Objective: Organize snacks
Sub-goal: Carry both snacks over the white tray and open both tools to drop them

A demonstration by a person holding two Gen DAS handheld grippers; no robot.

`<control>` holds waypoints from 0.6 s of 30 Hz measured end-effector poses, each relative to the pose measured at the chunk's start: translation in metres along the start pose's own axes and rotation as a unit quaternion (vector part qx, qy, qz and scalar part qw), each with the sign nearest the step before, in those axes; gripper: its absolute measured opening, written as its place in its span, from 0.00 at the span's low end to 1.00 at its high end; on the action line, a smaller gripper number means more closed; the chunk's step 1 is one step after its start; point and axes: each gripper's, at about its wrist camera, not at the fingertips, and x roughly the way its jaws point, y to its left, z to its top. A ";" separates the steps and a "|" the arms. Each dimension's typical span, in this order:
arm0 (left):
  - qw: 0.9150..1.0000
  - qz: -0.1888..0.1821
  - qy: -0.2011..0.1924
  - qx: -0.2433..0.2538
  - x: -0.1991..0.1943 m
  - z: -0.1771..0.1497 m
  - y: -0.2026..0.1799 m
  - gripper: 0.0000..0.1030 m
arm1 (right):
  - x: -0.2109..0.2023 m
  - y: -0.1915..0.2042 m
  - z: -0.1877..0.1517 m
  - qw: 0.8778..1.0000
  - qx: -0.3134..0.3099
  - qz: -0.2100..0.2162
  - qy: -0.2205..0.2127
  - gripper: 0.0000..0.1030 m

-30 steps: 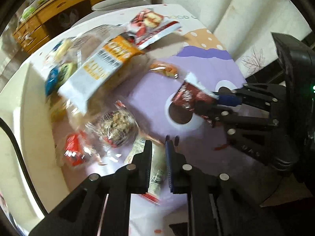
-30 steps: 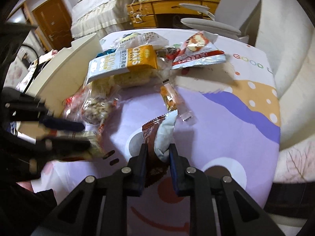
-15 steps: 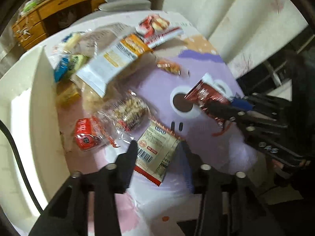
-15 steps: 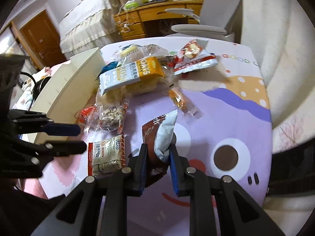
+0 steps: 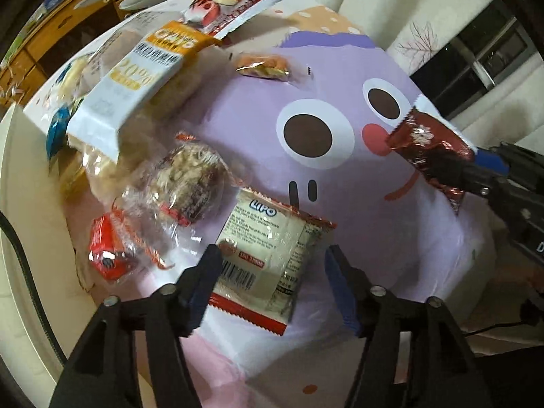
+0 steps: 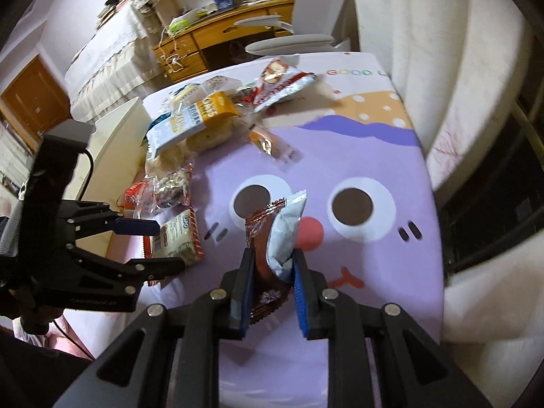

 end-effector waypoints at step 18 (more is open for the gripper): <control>1.000 0.016 -0.007 0.007 0.009 0.000 0.002 0.45 | -0.007 -0.014 -0.008 0.999 0.043 -0.020 0.017 0.20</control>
